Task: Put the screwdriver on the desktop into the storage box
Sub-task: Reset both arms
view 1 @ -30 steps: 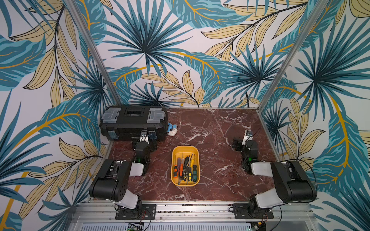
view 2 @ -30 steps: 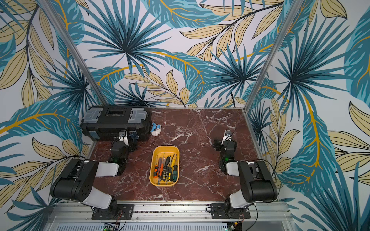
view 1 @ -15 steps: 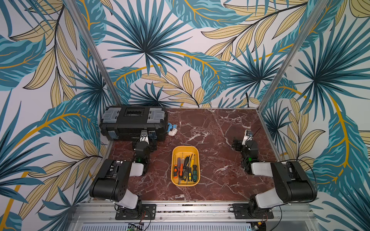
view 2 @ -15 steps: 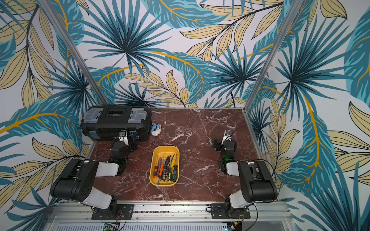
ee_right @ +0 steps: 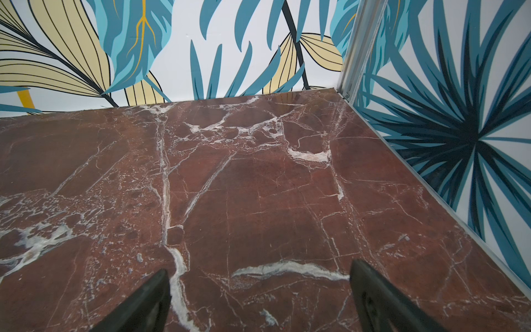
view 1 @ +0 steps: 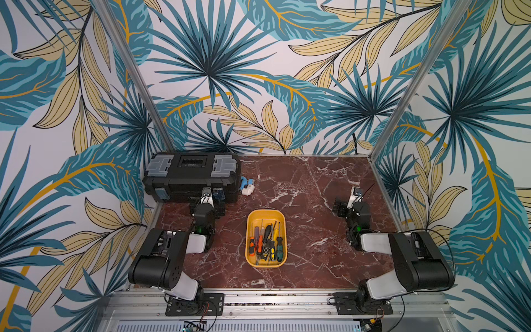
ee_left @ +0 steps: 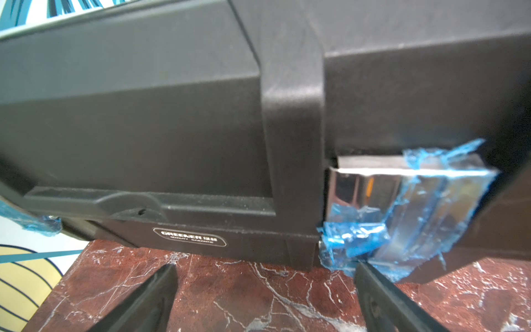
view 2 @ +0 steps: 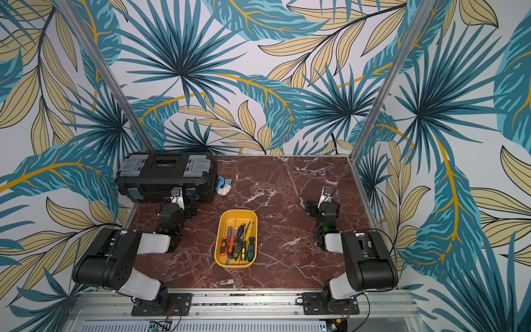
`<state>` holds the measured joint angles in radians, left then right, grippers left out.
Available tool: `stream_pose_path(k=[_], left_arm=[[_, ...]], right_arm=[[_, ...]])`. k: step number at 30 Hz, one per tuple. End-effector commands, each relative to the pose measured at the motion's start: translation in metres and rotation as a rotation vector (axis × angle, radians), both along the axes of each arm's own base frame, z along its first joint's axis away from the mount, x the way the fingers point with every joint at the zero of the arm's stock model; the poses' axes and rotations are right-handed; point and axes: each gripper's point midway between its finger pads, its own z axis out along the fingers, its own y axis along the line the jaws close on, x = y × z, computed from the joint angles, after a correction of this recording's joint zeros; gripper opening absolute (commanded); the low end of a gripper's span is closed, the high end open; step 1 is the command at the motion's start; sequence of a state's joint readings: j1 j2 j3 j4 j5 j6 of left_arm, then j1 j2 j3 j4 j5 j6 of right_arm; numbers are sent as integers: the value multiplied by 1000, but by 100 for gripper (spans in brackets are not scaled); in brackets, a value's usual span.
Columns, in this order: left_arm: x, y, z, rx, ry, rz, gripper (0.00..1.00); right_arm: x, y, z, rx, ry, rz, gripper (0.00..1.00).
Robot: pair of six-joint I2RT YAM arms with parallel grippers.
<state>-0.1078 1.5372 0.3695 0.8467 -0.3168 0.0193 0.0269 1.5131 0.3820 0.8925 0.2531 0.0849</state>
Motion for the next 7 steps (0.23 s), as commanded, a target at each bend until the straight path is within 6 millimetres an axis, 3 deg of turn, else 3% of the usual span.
stream_pose_path(k=[1,7], left_arm=[[7,0,16,0,-42,-4,100],[7,0,16,0,-42,-4,100]], right_arm=[[1,2,5,-10,-10,10,99],[1,3,5,-19,-4,15,99]])
